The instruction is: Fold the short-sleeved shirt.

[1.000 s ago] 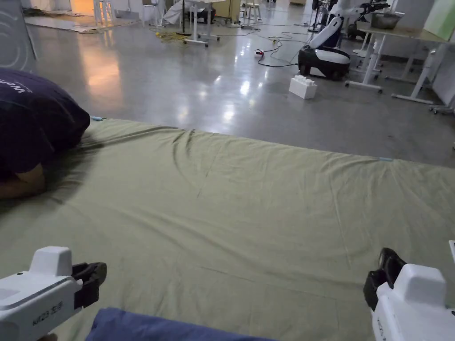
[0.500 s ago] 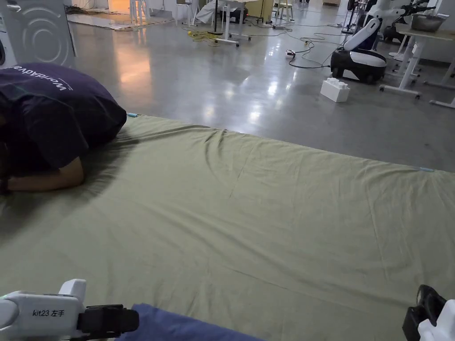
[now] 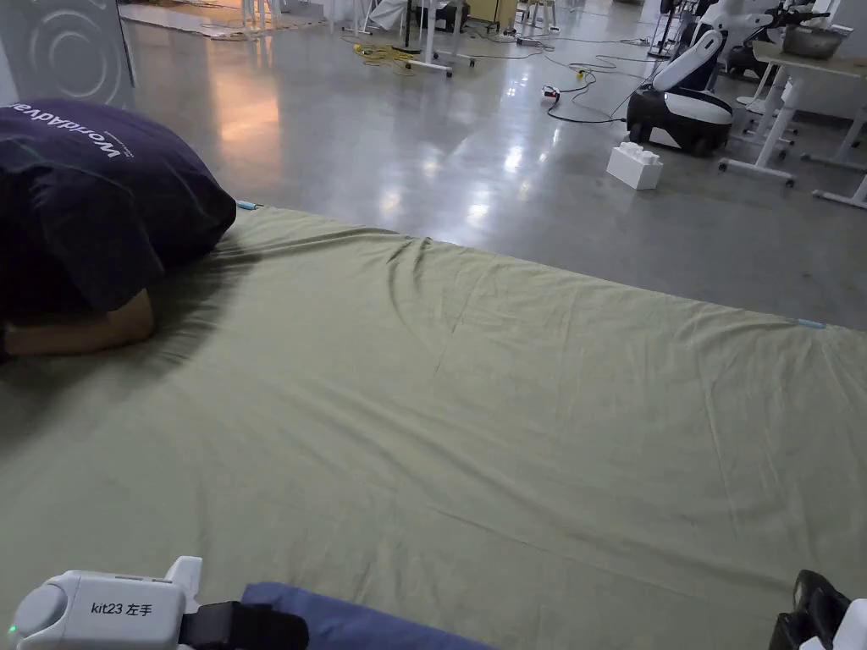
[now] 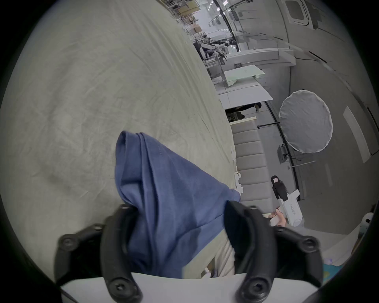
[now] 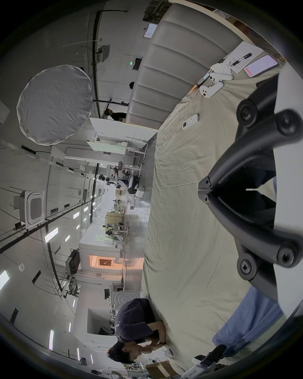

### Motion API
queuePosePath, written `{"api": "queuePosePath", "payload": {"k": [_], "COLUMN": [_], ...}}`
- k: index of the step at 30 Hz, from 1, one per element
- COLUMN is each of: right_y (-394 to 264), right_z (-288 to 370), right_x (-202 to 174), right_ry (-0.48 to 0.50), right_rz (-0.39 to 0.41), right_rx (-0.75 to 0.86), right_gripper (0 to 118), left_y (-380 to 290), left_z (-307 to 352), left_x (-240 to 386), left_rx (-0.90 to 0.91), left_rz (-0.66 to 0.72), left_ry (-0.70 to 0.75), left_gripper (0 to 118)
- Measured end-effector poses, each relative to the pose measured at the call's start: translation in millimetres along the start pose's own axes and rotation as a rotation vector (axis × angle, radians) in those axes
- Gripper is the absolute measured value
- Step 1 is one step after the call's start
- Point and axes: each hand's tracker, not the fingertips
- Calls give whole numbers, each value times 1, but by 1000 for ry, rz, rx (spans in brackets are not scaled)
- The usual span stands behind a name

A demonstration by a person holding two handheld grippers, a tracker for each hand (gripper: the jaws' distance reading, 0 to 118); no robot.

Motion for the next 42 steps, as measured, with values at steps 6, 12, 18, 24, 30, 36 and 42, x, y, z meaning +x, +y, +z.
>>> {"api": "queuePosePath", "payload": {"k": [6, 12, 18, 24, 30, 36, 42], "right_y": [-1, -3, -1, 0, -1, -2, -3], "right_z": [0, 0, 2, 1, 2, 3, 6], "right_x": [-4, -4, -3, 1, 2, 1, 4], "right_ry": [13, 19, 24, 29, 39, 55, 61], "right_rz": [14, 18, 17, 7, -4, -25, -34], "right_rx": [-1, -6, 4, 16, 25, 28, 33], "right_gripper": [0, 0, 0, 0, 0, 0, 0], "left_y": [4, 7, 5, 9, 7, -10, -27], "left_z": [-2, 3, 21, 62, 100, 88, 68], "left_x": [-12, 16, 54, 81, 102, 139, 174], "left_rx": [4, 23, 48, 82, 111, 109, 129], "left_rz": [-5, -89, -115, -166, -232, -279, -316], "left_ry": [96, 187, 198, 290, 477, 574, 465], "left_gripper": [9, 8, 8, 8, 8, 8, 8]}}
